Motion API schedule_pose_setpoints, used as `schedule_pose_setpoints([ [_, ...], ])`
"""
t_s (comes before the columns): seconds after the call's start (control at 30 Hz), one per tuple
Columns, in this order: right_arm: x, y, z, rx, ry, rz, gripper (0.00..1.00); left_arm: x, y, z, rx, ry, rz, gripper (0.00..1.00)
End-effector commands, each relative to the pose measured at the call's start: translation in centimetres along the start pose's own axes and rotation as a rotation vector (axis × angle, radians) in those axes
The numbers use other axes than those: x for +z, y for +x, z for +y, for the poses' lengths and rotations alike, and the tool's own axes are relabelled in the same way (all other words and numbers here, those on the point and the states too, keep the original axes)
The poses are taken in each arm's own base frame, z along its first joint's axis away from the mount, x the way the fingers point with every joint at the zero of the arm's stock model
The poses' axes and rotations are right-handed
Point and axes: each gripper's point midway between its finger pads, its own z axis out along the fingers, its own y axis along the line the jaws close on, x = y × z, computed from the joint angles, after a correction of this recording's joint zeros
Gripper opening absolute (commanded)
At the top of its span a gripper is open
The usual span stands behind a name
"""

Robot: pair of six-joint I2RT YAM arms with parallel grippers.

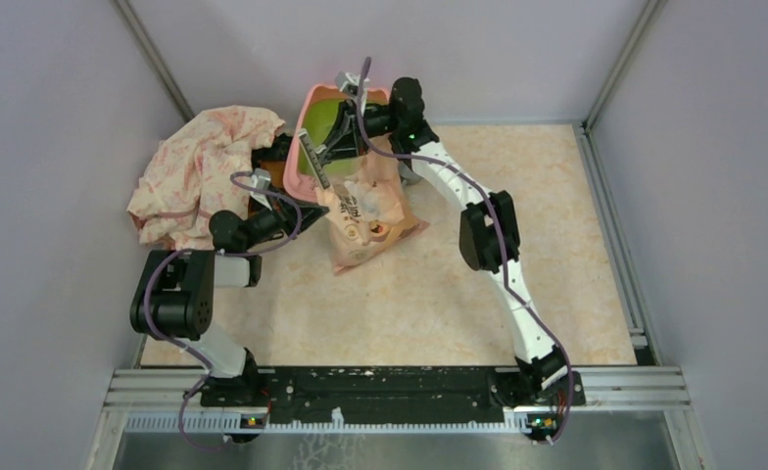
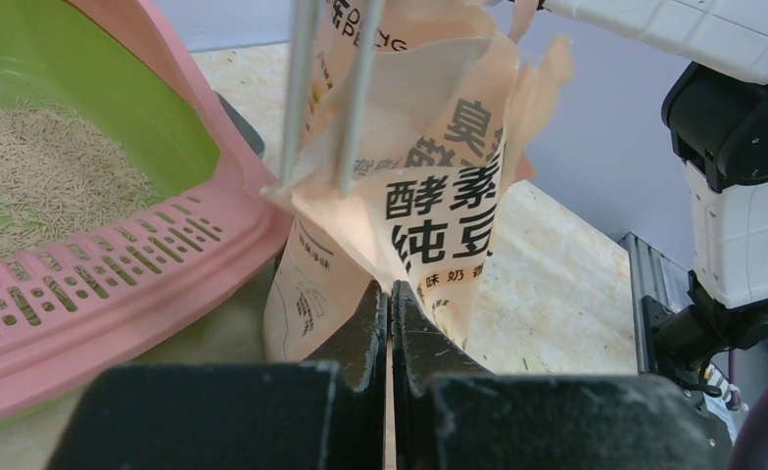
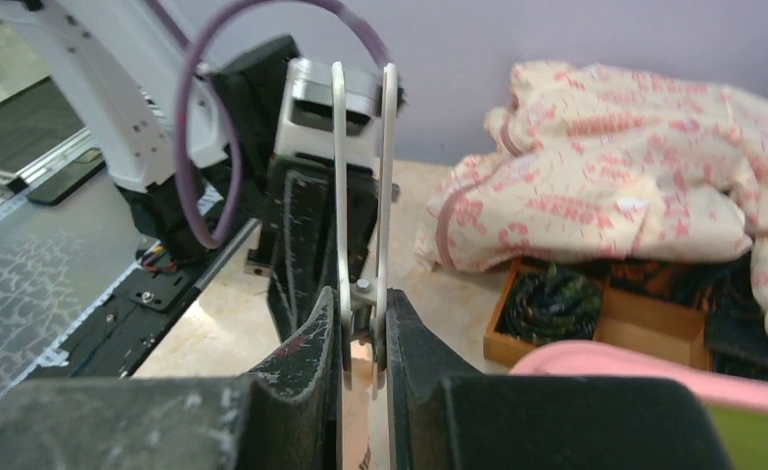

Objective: Fill the litter box with clean litter
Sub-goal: Clamp the cat litter bag at the center of the board.

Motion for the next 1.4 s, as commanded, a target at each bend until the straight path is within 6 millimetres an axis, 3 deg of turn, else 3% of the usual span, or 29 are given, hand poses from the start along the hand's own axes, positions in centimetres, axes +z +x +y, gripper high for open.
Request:
schedule_pose_setpoints([
  [0.0,-1.0,0.5,-1.5,-0.066,0.139,0.060,0.00,0.2,-3.2,-2.3,0.155,0.067,-0.066,0.00],
  [0.27,-2.2,1.9,-1.0,-0.024,0.224,0.143,0.00,0.2,-3.0,-1.9,0.149,0.060,-0.064,0.00],
  [0.87,-3.9,-3.9,0.7,-0.008,0.185,0.051,0.00,-0.1,-1.7,-1.5,0.127,0.049,-0.045,0.00],
  [1.13,-3.6,-5.6,1.8,0.010,0.142,0.024,0.00,-0.2,-1.4,-1.4,0.122,0.044,-0.042,0.00],
  [1.37,-3.1,-5.7,2.4,0.018,0.140,0.023,0.00,-0.1,-1.6,-1.3,0.117,0.047,-0.054,0.00],
])
